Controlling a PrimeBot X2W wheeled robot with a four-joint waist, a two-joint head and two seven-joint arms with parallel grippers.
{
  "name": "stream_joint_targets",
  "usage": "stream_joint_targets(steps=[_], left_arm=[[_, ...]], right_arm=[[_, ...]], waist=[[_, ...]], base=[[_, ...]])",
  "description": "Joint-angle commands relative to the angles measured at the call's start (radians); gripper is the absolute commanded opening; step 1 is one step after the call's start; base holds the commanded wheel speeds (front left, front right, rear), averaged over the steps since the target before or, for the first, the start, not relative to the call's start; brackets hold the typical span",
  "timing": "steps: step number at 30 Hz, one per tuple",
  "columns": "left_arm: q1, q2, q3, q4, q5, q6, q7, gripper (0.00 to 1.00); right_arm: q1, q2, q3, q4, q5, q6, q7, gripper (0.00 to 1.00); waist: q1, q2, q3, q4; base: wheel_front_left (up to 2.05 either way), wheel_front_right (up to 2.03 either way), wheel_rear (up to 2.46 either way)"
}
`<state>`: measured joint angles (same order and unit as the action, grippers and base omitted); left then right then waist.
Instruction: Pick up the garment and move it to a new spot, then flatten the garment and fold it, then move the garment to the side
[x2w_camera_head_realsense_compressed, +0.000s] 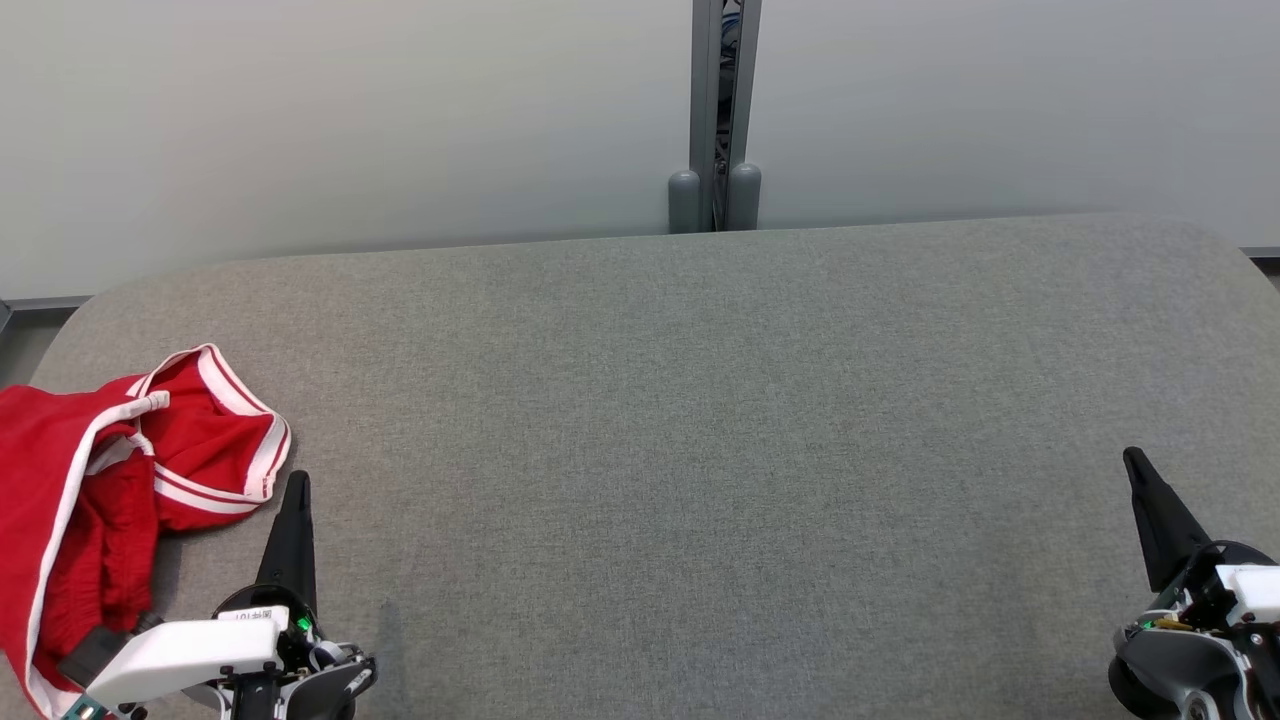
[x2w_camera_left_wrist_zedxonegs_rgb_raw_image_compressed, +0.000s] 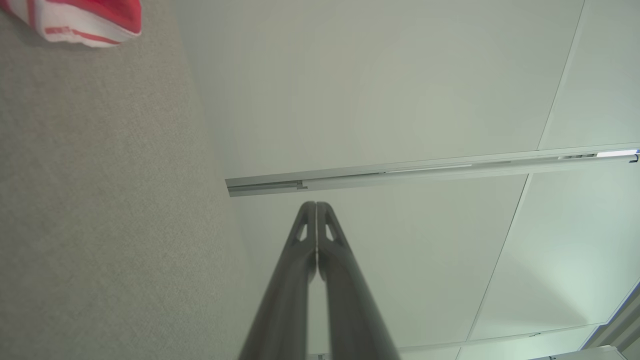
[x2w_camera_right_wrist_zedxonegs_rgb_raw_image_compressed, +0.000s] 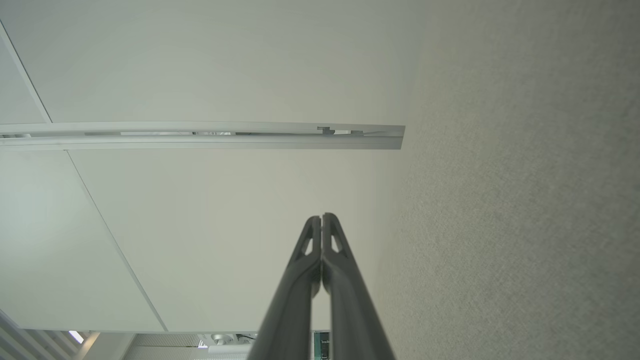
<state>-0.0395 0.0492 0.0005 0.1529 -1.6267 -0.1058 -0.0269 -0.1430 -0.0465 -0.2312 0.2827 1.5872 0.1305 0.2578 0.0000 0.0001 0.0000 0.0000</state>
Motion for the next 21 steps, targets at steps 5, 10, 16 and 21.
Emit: stream_joint_targets(steps=[5, 10, 16, 21], left_arm=[[-0.014, 0.003, 0.003, 0.000, 0.005, -0.006, 0.000, 0.00], [0.016, -0.005, -0.003, 0.023, 0.004, 0.001, -0.006, 1.00], [0.008, -0.005, 0.004, 0.020, 0.023, -0.002, -0.025, 1.00], [0.001, -0.004, 0.015, 0.011, 0.048, -0.003, -0.041, 1.00]], right_arm=[[-0.003, -0.008, -0.002, -0.003, 0.008, 0.000, 0.004, 0.00], [0.020, 0.012, 0.005, 0.016, -0.009, -0.001, -0.015, 1.00], [0.025, 0.010, 0.014, -0.004, -0.038, -0.001, -0.058, 1.00], [0.026, 0.008, 0.013, -0.019, -0.076, 0.000, -0.091, 1.00]], waist=[[0.0000, -0.0001, 0.000, 0.000], [0.0000, -0.0001, 0.000, 0.000], [0.0000, -0.0001, -0.002, -0.001], [0.0000, -0.0001, -0.003, -0.001]], base=[[0.00, 0.00, 0.00], [0.00, 0.00, 0.00], [0.00, 0.00, 0.00], [0.00, 0.00, 0.00]])
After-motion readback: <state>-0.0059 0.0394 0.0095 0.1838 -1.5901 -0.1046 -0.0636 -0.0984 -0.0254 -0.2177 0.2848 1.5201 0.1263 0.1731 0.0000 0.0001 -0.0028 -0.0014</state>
